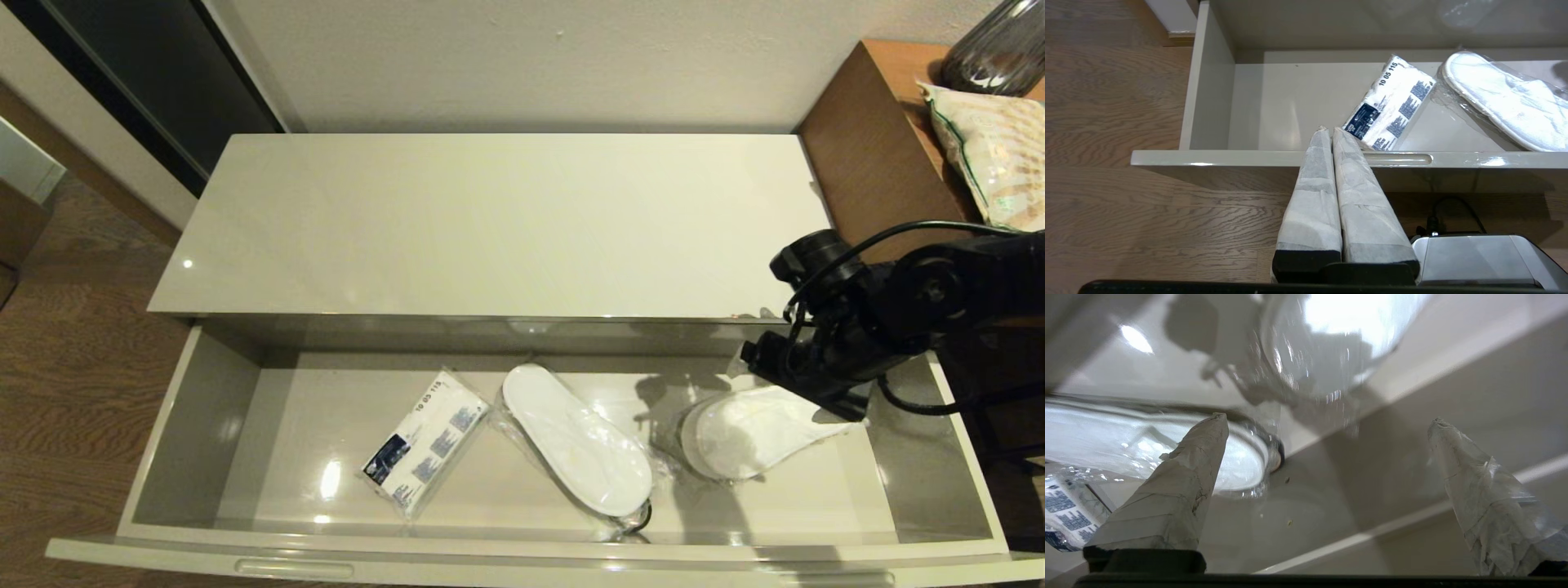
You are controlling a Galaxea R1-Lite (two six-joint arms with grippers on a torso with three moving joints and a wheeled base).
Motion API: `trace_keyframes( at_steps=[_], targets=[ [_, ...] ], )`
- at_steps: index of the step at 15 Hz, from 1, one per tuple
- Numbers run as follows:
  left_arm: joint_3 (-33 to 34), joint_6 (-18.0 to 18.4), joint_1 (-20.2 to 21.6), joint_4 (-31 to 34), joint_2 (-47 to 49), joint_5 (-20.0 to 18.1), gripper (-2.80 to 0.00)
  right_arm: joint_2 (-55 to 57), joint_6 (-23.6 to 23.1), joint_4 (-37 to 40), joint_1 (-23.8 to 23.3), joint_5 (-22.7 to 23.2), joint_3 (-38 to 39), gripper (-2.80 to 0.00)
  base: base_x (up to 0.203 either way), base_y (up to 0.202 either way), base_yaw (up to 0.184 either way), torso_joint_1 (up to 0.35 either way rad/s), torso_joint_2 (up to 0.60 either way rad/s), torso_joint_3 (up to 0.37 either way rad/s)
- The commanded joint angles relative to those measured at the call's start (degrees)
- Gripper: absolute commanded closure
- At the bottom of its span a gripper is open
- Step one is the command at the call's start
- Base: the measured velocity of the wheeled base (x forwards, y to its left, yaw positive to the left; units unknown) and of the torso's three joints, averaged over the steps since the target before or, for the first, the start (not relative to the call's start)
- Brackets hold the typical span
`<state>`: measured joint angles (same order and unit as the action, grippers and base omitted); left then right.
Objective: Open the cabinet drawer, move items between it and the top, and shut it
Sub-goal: Take out the disposable slippers from the drawer
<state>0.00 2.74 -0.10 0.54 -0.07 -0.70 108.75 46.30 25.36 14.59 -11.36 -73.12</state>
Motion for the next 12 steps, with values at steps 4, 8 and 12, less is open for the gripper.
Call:
trace_keyframes(
  at_steps=[4, 8, 12],
  targets=[
    [0.0, 0.1, 0.0, 0.0, 0.1, 0.0, 0.00, 4.5, 10.2, -0.4, 3.1, -2.7, 5.1, -2.80, 0.000, 0.000, 0.000, 0.000, 0.00, 0.000],
    [0.0, 0.0, 0.0, 0.0, 0.1, 0.0, 0.00, 6.9, 10.6, -0.4, 1.4, -4.0, 6.8, -2.80, 0.000, 0.000, 0.000, 0.000, 0.00, 0.000],
    [0.0, 0.0, 0.0, 0.0, 0.1, 0.0, 0.00, 10.4, 10.9, -6.0, 0.5, -5.1, 9.5, -2.80, 0.000, 0.000, 0.000, 0.000, 0.00, 0.000]
  ],
)
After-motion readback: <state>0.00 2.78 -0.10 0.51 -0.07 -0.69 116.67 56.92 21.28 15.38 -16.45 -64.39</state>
